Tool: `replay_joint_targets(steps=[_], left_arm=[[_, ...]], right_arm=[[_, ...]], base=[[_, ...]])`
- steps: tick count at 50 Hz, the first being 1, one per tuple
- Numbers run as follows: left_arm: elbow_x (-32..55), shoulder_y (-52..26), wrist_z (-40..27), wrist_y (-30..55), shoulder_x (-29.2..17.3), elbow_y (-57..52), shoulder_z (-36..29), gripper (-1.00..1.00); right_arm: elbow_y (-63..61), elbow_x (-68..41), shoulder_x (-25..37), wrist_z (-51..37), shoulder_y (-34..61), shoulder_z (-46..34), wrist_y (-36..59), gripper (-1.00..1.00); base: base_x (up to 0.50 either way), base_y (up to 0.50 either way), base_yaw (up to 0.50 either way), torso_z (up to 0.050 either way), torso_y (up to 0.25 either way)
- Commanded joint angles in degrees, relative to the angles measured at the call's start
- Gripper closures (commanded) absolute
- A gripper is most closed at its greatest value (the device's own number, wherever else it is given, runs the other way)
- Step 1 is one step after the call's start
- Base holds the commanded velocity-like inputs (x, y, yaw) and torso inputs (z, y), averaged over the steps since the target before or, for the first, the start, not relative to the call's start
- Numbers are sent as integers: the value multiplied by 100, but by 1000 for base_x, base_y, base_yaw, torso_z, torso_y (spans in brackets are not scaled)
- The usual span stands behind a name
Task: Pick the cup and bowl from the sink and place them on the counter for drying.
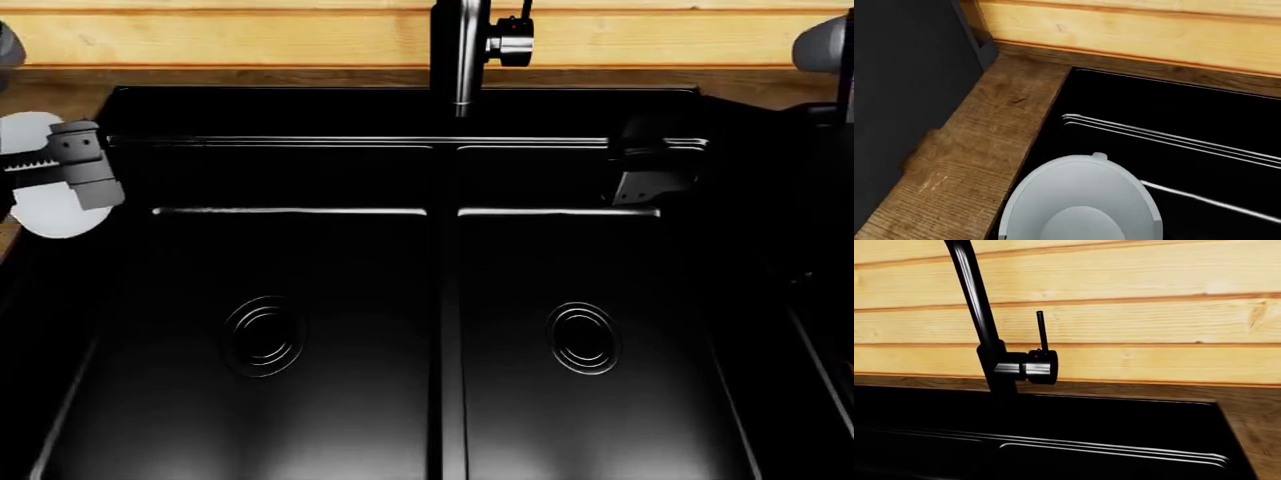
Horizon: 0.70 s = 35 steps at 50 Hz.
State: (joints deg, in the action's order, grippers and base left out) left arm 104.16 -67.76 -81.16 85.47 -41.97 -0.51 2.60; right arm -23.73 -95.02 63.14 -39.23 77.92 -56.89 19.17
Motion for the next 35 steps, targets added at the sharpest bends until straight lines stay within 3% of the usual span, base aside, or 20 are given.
replay_joint_targets(steps=[1,3,10,12,19,25,35], left_arm=[[1209,-171,-867,-1051,-1213,-11,-879,100],[1344,-186,-868,-1502,-1567,-128,-1358,100],[1276,-137,-861,-2383,-2165,-192,-1961,100],[1505,-71,-864,-2827,-2564,-318,-2229,100],[1949,175,-864,-4184,-3340,-1208,-3044,100],[2077,668,-527,-4692,-3925,-1379,-3072,100],[2086,971,-418,-5021,-4224,-1558,-3181,100]], right_arm=[[46,48,-107,103,-48,45,-27,-100],[27,50,-85,101,-67,43,-29,-100],[91,-11,-157,83,87,70,100,-100],[97,-3,-171,104,100,69,117,-100],[64,-4,-175,100,91,72,127,-100],[95,3,-198,105,100,66,155,-100],[65,7,-186,97,54,79,123,-100]], base=[[0,0,0,0,0],[0,0,0,0,0],[0,0,0,0,0],[0,0,0,0,0],[0,0,0,0,0],[0,0,0,0,0],[0,0,0,0,0]])
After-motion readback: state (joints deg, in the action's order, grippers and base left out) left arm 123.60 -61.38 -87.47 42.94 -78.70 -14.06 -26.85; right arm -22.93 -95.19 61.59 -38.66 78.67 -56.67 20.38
